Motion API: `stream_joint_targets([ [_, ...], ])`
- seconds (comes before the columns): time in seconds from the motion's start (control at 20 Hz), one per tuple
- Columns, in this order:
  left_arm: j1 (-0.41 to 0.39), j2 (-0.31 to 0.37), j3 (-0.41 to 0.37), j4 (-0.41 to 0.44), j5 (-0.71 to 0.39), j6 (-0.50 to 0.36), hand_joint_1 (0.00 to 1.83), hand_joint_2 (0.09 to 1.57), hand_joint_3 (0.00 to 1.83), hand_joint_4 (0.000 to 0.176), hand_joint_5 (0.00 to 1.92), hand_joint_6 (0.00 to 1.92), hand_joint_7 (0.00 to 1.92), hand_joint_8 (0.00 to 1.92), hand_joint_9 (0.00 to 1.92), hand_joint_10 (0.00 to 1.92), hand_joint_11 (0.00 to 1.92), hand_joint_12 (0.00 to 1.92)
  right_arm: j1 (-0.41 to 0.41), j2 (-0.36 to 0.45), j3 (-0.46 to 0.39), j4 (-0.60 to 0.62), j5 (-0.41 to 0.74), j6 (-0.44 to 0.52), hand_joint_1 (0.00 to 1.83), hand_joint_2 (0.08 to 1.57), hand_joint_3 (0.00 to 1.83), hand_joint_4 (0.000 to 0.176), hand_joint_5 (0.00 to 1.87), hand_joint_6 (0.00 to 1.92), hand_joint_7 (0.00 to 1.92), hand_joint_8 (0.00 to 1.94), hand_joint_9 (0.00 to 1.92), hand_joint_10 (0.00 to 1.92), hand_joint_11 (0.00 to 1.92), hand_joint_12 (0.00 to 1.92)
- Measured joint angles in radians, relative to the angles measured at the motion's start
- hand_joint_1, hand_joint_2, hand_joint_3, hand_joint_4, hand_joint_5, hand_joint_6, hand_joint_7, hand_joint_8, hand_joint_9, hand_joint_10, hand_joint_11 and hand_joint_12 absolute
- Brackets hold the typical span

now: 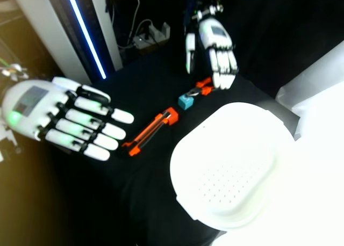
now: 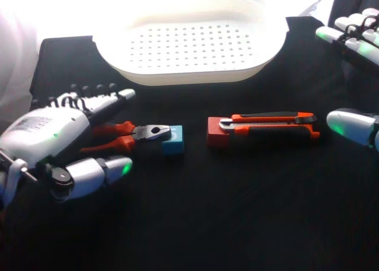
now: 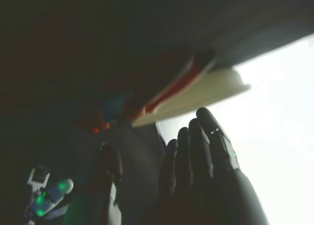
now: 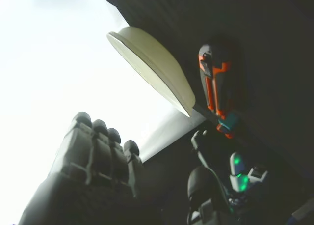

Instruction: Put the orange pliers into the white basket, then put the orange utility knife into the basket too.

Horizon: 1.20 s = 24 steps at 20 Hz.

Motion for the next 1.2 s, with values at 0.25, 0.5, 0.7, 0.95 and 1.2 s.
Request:
stream_joint_targets([
  [0.25,-0.040,-0.059,0.065,-0.068,0.077,0.057,1.00,1.36,0.00,0.012,0.52,1.41,0.55,1.30,0.23,1.59,0.17,1.84,0.000,-0.001,0.000,0.004,-0.002,0.000,0.21,1.26,0.00,0.077,0.00,0.00,0.00,0.00,0.00,0.00,0.00,0.00],
  [0.5,-0.083,-0.085,0.102,-0.087,0.100,0.088,1.19,1.29,0.00,0.000,0.88,1.92,1.09,1.92,1.31,1.92,1.41,1.92,0.000,-0.001,0.000,0.003,-0.003,0.000,0.30,1.25,0.00,0.074,0.00,0.00,0.00,0.00,0.00,0.00,0.00,0.00],
  [0.7,-0.092,-0.045,0.045,-0.062,0.085,0.090,1.30,1.29,0.00,0.128,1.03,1.92,1.29,1.92,1.52,1.92,1.59,1.92,0.000,-0.002,0.000,0.001,-0.004,0.000,0.29,1.26,0.00,0.097,0.00,0.00,0.00,0.00,0.00,0.00,0.00,0.00],
  [0.95,-0.137,0.034,-0.016,0.065,-0.058,0.077,1.39,1.22,0.00,0.124,1.01,1.92,1.30,1.92,1.51,1.92,1.59,1.92,0.000,-0.004,0.000,0.004,-0.006,0.000,0.26,1.27,0.00,0.079,0.00,0.00,0.00,0.00,0.00,0.00,0.00,0.00],
  [1.2,-0.366,-0.026,0.126,0.091,0.059,0.081,1.29,1.26,0.00,0.000,0.98,1.92,1.22,1.92,1.37,1.92,1.46,1.92,0.000,-0.008,-0.002,0.001,-0.007,0.000,0.27,1.27,0.00,0.080,0.00,0.00,0.00,0.00,0.00,0.00,0.00,0.00],
])
